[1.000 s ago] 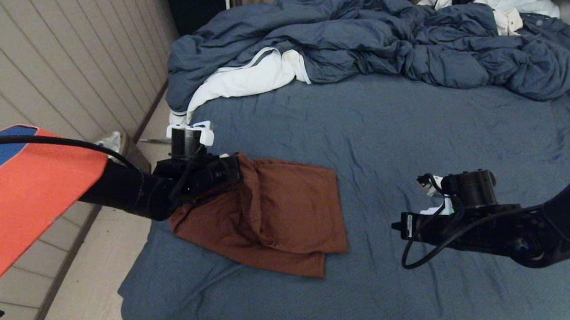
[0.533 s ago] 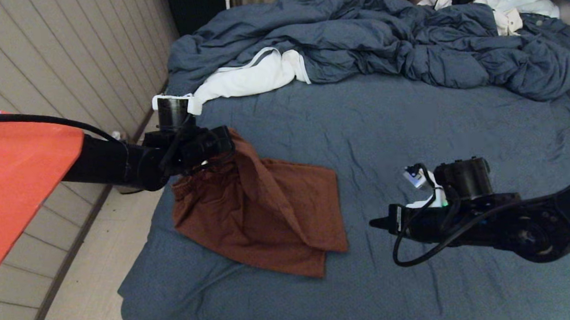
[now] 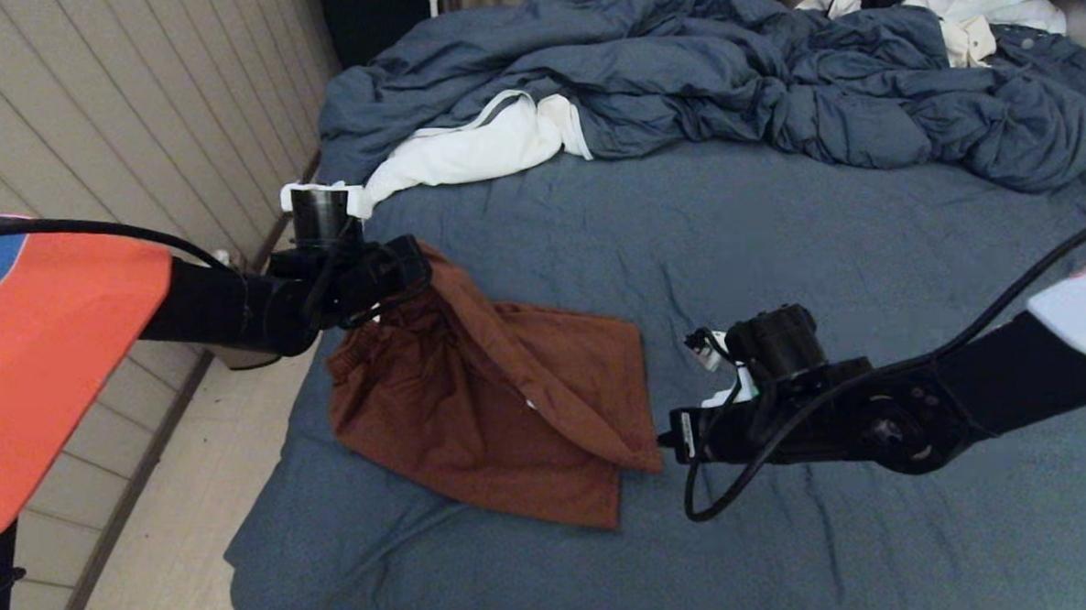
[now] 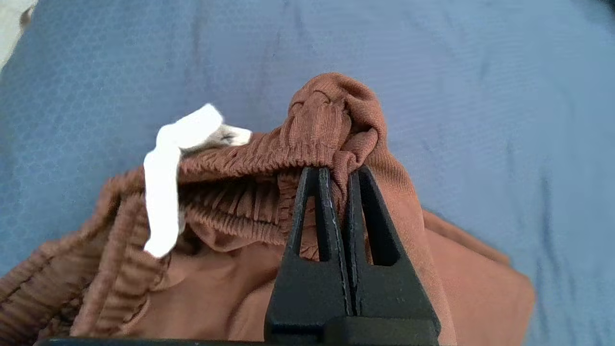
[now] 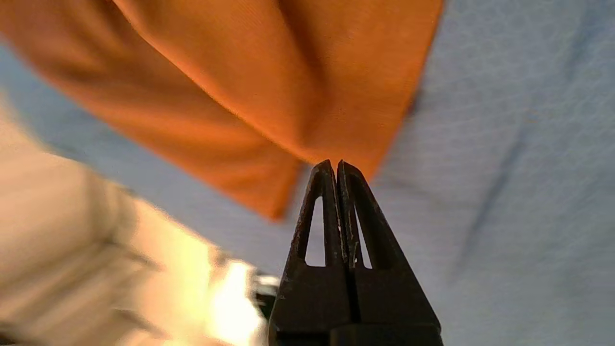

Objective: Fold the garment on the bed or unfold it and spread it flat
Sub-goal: Unford the brown shorts

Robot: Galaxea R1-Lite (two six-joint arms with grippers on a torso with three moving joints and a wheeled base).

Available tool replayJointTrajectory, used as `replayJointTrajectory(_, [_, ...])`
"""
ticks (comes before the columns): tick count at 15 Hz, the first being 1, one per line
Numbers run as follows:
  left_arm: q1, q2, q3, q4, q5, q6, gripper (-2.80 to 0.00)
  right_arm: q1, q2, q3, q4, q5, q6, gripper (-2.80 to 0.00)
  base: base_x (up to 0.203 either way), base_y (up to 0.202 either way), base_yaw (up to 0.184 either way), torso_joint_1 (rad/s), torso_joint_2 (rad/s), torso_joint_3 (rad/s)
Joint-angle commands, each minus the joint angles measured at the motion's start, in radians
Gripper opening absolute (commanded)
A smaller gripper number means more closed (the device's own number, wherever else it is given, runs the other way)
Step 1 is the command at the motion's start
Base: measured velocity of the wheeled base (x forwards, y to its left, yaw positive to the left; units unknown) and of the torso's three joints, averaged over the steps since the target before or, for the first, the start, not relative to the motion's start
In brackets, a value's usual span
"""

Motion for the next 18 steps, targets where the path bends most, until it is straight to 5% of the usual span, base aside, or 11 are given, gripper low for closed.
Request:
replayJointTrajectory(1, [0.011, 0.024, -0.016, 0.000, 0.002, -0.002, -2.80, 0.033, 0.059, 0.006, -0.004, -0.043, -0.067, 0.00, 0.000, 0.000, 0.000, 0.000, 0.00, 0.000])
replayJointTrajectory(4, [0.012, 0.039, -0.031, 0.002, 0.002, -0.002, -2.80, 0.060, 0.076, 0.005, -0.010, -0.109, -0.123, 0.00, 0.000, 0.000, 0.000, 0.000, 0.00, 0.000])
replayJointTrajectory(14, [0.013, 0.045, -0.034, 0.000, 0.000, -0.001, -2.80, 0.057, 0.177, -0.145, -0.009, -0.111, -0.125, 0.00, 0.000, 0.000, 0.000, 0.000, 0.00, 0.000])
replayJointTrajectory(15, [0.013, 0.047, -0.034, 0.000, 0.000, -0.001, -2.80, 0.058, 0.188, -0.158, -0.007, -0.111, -0.121, -2.80, 0.000, 0.000, 0.000, 0.000, 0.00, 0.000])
replayJointTrajectory(18, [0.013, 0.048, -0.034, 0.000, -0.001, -0.001, -2.80, 0.062, 0.190, -0.167, -0.007, -0.110, -0.109, -2.80, 0.000, 0.000, 0.000, 0.000, 0.00, 0.000])
